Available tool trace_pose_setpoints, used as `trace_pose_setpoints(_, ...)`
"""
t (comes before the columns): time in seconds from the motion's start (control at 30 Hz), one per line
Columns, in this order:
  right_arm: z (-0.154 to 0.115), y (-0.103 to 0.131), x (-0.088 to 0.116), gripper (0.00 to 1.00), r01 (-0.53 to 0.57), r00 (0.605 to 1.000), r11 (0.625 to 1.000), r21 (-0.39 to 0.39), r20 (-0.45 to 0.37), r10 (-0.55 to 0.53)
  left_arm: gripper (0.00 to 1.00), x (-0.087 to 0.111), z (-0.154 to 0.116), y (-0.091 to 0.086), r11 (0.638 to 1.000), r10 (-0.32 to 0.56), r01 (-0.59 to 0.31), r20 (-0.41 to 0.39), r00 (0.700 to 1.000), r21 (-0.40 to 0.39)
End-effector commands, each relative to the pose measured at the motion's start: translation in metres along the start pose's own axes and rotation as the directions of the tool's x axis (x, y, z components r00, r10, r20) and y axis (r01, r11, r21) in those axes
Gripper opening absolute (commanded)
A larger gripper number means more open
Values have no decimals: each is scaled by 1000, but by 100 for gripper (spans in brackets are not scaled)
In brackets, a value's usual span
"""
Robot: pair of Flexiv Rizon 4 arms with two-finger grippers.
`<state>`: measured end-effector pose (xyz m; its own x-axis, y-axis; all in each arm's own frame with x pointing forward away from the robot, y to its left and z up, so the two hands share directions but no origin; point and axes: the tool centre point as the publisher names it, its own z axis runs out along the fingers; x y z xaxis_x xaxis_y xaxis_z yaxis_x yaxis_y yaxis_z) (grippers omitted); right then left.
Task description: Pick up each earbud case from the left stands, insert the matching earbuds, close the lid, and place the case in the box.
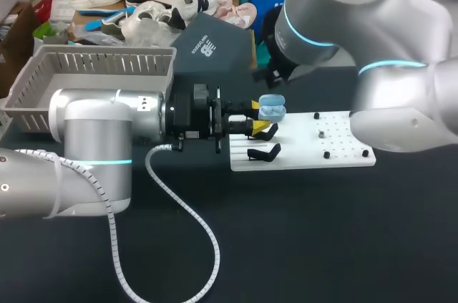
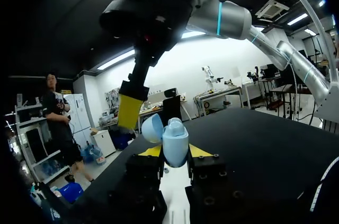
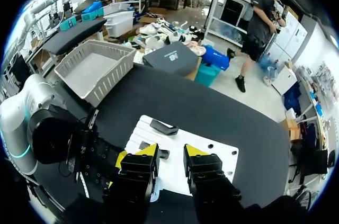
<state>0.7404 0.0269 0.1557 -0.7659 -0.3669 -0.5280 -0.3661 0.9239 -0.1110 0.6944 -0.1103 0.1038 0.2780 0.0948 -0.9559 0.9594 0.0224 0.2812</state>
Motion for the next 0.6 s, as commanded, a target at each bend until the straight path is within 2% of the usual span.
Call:
trace_pose_setpoints(0.03,0,2,3,27,1,1000,1000,1,-5,-1,0,0,0,-2,1000,2,-2,1,1000,-6)
trace_pose_setpoints(0.6,-12,8,20,25,-5,1000,1000,3,8,5,0,0,0,-2,1000,2,-2,1,1000,-6)
